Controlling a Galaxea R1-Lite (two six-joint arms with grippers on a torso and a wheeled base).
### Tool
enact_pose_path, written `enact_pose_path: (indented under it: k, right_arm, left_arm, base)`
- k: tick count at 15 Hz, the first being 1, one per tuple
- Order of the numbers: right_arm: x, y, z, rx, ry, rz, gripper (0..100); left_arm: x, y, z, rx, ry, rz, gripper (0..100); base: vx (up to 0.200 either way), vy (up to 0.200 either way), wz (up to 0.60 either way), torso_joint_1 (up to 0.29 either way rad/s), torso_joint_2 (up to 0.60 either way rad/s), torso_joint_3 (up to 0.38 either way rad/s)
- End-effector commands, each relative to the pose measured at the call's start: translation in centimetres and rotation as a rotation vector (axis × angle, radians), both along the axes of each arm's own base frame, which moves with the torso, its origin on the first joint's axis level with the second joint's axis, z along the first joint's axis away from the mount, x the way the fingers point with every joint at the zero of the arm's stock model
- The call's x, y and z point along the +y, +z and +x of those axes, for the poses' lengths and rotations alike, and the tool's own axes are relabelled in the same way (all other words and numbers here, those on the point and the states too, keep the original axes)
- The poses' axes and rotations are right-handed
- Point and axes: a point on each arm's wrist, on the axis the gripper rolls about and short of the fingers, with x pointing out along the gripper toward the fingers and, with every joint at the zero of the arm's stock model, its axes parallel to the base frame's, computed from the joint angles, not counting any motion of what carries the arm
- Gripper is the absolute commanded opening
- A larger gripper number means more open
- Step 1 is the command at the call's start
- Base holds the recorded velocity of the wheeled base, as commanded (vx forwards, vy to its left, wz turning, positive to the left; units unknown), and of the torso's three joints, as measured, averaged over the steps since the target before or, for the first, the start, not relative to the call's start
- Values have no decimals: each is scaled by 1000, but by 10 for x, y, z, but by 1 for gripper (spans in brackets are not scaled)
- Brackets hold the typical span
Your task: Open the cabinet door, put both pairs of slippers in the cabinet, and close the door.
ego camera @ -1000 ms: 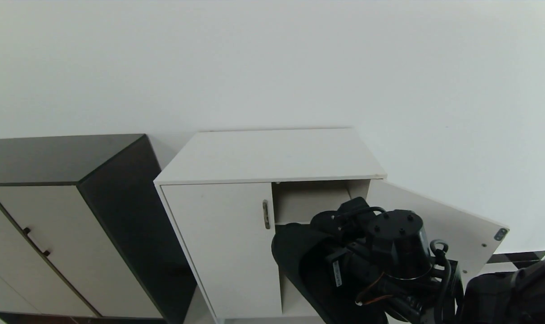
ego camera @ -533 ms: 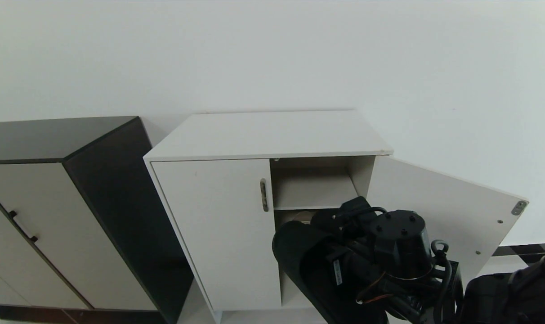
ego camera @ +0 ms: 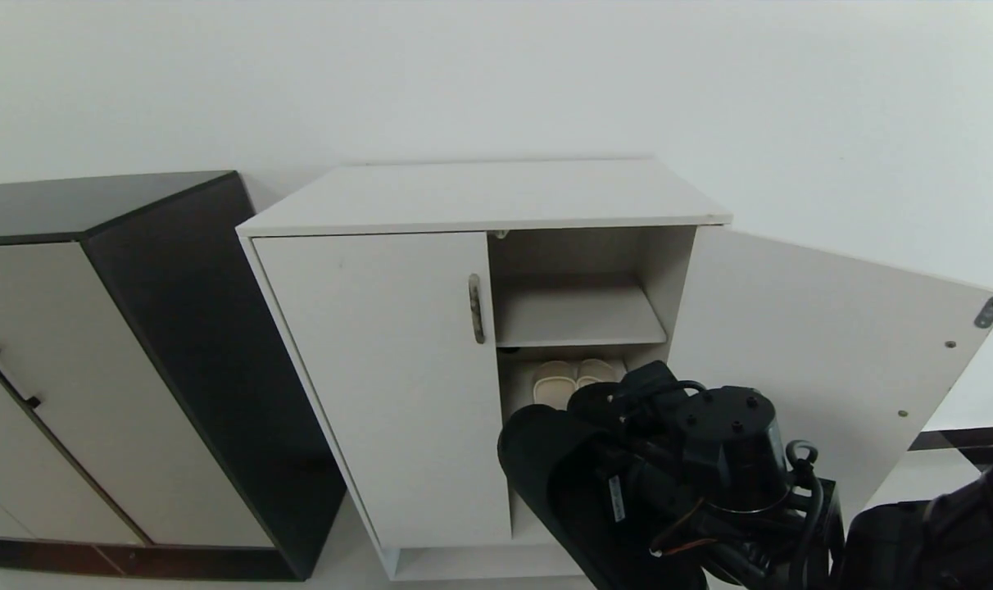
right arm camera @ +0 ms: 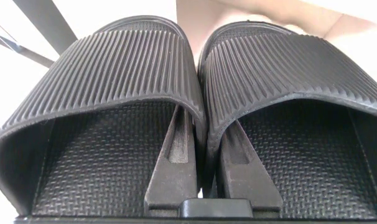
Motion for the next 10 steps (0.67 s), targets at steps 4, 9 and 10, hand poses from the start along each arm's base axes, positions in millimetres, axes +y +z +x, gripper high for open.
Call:
enact_pose_path:
  k: [4, 9, 10]
  right_arm:
    - [3, -8, 3, -6, 2, -21, 0]
    - [3, -9, 5, -31, 1, -14, 0]
    - [3, -12, 5, -26, 0, -22, 0]
  left_arm:
    - [0, 0, 0, 1, 0, 0, 0]
    - [0, 0, 0, 1, -2, 2, 0]
    - [0, 0, 0, 3, -2, 2, 0]
  base:
    - [0, 0, 0, -117, 461, 345]
    - [0, 0, 0, -61, 446, 372]
    - [0, 0, 0, -27, 388, 369]
